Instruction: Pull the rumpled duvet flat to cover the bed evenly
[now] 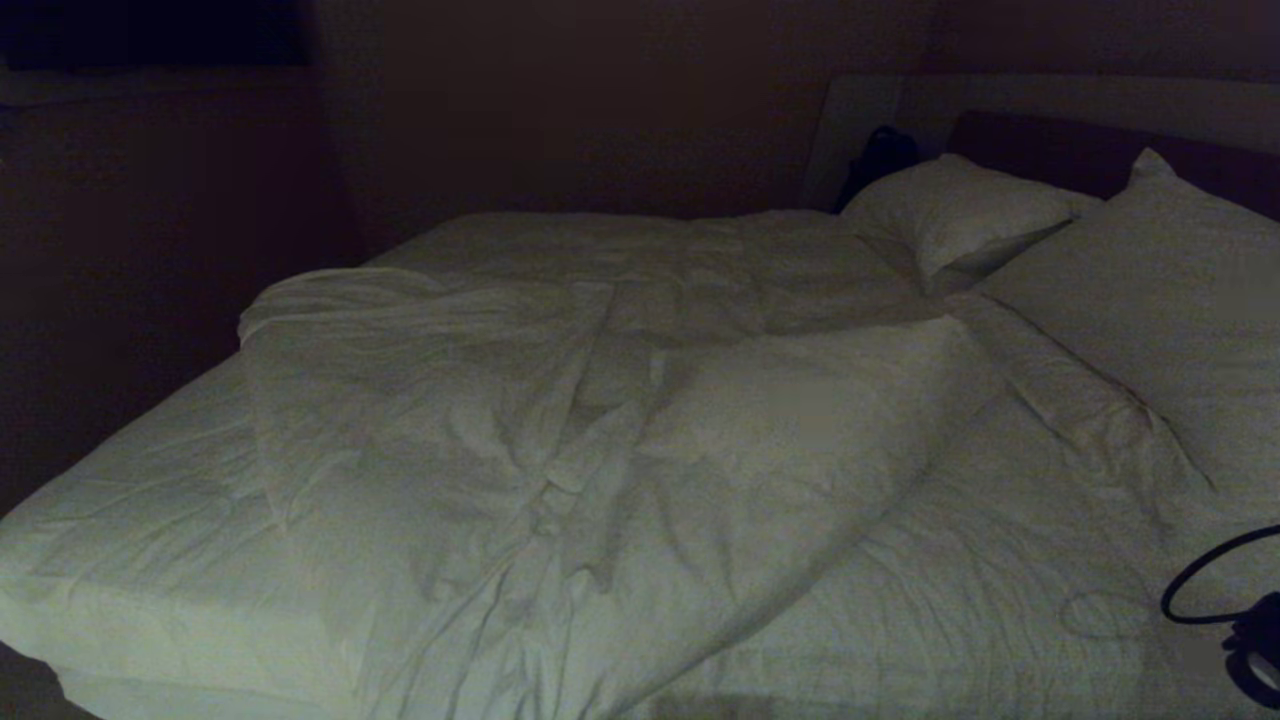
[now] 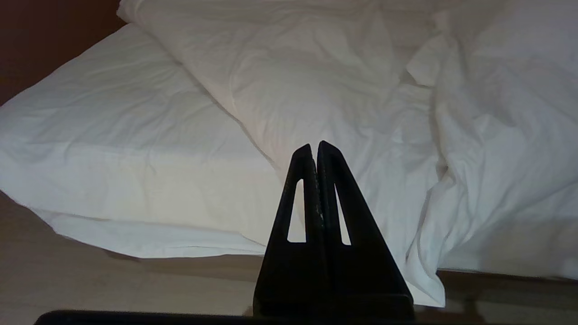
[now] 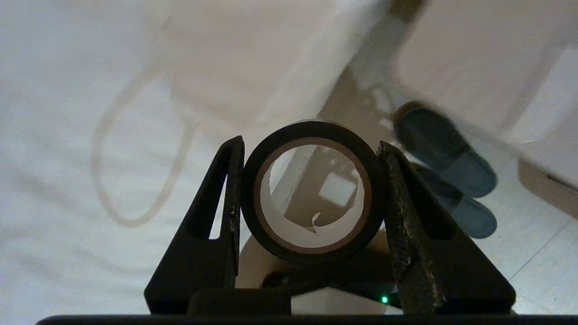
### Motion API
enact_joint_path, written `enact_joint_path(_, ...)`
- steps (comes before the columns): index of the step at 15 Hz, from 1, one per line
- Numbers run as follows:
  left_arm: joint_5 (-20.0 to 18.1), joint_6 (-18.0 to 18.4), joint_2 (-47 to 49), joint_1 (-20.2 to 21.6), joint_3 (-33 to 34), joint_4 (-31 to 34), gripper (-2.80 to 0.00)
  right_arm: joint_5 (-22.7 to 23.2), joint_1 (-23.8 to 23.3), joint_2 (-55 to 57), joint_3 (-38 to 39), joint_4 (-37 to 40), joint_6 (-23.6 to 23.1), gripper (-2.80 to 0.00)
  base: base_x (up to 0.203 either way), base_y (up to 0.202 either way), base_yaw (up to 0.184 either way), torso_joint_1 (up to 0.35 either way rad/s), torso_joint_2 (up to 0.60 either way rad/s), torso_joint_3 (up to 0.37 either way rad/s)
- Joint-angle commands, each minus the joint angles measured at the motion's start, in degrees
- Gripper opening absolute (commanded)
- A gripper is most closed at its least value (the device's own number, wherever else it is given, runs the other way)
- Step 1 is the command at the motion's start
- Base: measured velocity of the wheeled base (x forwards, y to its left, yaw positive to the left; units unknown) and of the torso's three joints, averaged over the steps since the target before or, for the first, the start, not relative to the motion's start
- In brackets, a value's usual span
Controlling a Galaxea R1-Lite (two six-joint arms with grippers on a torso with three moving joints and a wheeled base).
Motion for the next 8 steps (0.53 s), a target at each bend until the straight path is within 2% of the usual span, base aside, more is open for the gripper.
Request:
enact_joint_path(1, -0.01, -0.01, 0.02, 0.02, 0.0, -0.01, -2.8, -0.05, -2.94, 0.12, -0.06, -0.09, 0.07, -2.8, 0.0, 0.0, 0.0, 0.0, 0.0, 0.0)
enact_joint_path(8, -0.02, -0.01, 0.02, 0.02, -0.04, -0.01, -2.8, -0.17, -8.77, 1.15, -0.15, -0.09, -0.7, -2.8, 0.0, 0.0, 0.0, 0.0, 0.0, 0.0)
